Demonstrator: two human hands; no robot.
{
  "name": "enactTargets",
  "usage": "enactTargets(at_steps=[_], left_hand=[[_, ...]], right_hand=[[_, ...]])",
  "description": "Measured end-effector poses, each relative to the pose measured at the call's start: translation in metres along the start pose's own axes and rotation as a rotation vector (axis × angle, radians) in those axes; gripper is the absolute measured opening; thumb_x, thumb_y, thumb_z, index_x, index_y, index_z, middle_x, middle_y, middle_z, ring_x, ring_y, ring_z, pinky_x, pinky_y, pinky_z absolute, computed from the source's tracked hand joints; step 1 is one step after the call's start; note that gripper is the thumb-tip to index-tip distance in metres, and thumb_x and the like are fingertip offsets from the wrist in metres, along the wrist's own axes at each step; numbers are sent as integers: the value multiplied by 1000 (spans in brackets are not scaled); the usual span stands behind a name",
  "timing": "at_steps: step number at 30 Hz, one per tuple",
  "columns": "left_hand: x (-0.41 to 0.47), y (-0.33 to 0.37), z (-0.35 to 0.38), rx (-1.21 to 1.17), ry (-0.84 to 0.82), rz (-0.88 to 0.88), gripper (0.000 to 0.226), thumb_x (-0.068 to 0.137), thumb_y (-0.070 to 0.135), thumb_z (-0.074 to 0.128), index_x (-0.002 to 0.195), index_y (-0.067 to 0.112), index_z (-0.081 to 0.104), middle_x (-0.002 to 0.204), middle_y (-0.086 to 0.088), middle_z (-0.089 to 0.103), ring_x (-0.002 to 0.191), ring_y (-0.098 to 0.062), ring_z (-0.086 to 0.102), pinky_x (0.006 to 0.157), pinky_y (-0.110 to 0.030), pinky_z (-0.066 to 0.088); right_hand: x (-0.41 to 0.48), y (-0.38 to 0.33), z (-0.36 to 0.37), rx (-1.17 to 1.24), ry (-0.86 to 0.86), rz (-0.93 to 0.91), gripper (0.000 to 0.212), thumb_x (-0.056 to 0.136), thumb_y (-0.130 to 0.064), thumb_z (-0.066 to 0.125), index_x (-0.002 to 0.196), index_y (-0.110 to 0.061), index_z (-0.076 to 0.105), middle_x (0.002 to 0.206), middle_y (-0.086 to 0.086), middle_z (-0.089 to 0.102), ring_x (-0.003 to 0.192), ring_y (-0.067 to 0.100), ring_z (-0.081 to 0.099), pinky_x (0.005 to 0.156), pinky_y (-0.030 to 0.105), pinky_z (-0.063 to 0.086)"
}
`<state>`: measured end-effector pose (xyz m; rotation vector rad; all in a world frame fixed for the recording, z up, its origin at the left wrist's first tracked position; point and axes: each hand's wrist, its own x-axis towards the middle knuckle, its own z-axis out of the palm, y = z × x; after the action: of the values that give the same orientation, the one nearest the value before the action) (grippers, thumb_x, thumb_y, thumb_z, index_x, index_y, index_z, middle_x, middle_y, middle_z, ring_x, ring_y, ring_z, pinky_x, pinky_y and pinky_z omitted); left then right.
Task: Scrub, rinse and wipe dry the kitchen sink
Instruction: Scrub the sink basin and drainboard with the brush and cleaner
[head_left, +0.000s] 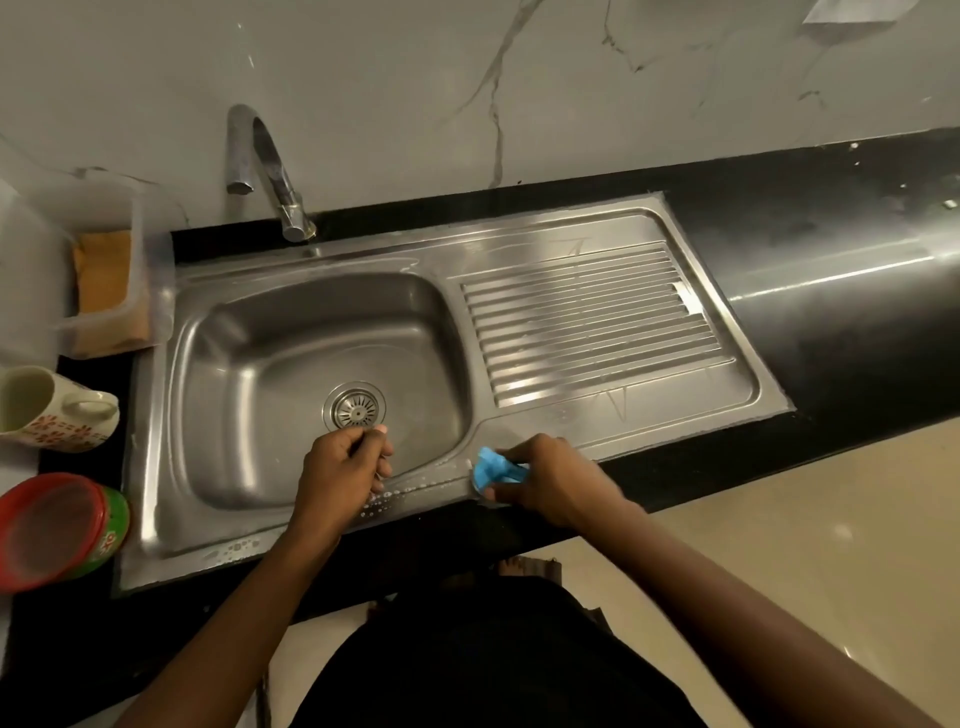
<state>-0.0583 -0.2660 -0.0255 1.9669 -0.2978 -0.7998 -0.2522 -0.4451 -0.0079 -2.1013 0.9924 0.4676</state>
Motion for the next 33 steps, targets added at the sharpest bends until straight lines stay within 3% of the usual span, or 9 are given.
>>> enactTargets(at_steps=[3,7,12,16,20,23,26,30,33], left_hand=[[-1,0,3,-4,-15,-4,33,105,28,59,83,8,73,69,-13,71,54,-19,60,60,-34,50],[-5,-1,5,13,-21,-12,35,106,29,58,83,7,72,69,-13,71,54,-18,61,58,-30,50],[-6,2,12,33,-51,-24,35,106,30,58,83,8,72,67,-11,71,53,-16,61,57,-29,49],[-8,12,20,59,-53,12,35,106,30,57,84,9,73,68,-10,71,53,-15,61,55,-26,50],[-10,16,20,38,-34,11,34,106,30,58,85,8,73,69,-11,72,54,-16,62,57,-29,51],[-13,12,19,47,-25,-4,34,106,30,58,84,9,73,68,-10,71,55,-17,62,59,-32,51],[-16,9,20,45,-28,-15,34,106,29,58,82,9,73,67,-10,71,55,-19,62,61,-35,52],[-19,13,24,39,-42,-16,35,106,30,58,82,8,73,68,-12,71,56,-20,61,61,-36,51],[-18,21,29,63,-50,17,34,106,29,58,83,9,73,69,-11,71,56,-18,61,59,-32,51]], right_hand=[[-13,56,-34,-44,114,118,57,86,-55,75,136,-34,58,112,-7,70,88,3,68,84,33,62],[-23,87,-68,71,280,249,60,89,-49,75,141,-24,59,101,-6,66,80,8,69,74,31,62],[-10,16,-16,200,125,89,46,89,-53,74,126,-28,65,108,-6,72,90,4,69,88,34,61],[-6,-43,28,53,81,-62,58,90,-50,75,140,-27,60,125,-2,70,107,15,68,95,36,56],[-5,6,0,147,89,-25,53,89,-56,72,134,-30,62,115,-7,72,97,5,69,92,36,60],[-7,78,-53,176,275,110,49,91,-55,70,131,-28,63,100,-10,71,82,2,71,74,28,62],[-8,121,-81,139,479,197,55,93,-49,71,138,-19,61,108,1,73,85,9,69,73,30,59],[6,89,-42,149,478,125,49,98,-51,63,139,-27,56,109,-4,70,82,2,66,70,26,58],[12,41,1,172,351,3,60,97,-60,58,150,-35,47,123,-1,70,97,9,70,86,37,62]])
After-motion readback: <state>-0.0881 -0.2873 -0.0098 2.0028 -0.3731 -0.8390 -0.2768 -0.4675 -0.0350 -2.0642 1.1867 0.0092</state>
